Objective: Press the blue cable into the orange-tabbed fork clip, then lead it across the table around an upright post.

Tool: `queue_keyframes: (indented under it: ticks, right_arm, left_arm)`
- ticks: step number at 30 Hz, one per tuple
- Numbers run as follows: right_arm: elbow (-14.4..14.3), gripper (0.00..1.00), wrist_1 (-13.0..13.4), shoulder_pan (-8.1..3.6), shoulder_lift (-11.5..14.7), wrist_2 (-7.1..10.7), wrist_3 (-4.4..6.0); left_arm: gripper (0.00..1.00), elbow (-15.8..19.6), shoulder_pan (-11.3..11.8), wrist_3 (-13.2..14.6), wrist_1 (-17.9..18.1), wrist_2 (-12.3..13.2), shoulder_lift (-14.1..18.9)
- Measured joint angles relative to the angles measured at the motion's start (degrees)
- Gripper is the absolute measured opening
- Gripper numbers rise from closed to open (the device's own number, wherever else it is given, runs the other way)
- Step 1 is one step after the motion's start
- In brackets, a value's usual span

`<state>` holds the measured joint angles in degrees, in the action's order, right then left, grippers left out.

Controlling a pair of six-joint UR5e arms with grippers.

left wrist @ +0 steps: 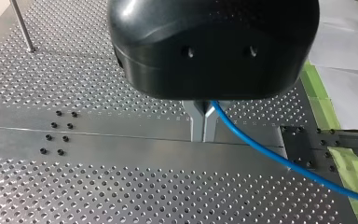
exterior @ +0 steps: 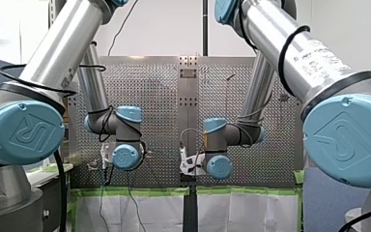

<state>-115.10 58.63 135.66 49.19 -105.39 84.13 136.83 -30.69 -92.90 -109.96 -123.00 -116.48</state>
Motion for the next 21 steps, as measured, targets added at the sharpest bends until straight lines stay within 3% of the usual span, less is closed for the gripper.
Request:
queue_keyframes:
  ticks: [13,16,21]
  right_arm:
    - [0.02,0.0,-0.01,-0.01,-0.01,-0.01,-0.02]
    - [0.61,0.0,-0.6,-0.46,-0.42,-0.6,-0.29]
    - [2.95,0.0,-2.94,-0.89,1.07,-2.61,1.33]
  left_arm:
    - [0.02,0.15,0.14,0.15,0.14,0.15,-0.16]
    - [0.02,1.07,0.57,0.82,1.17,0.67,-0.36]
    - [0.02,1.72,0.65,-0.37,1.45,0.32,1.47]
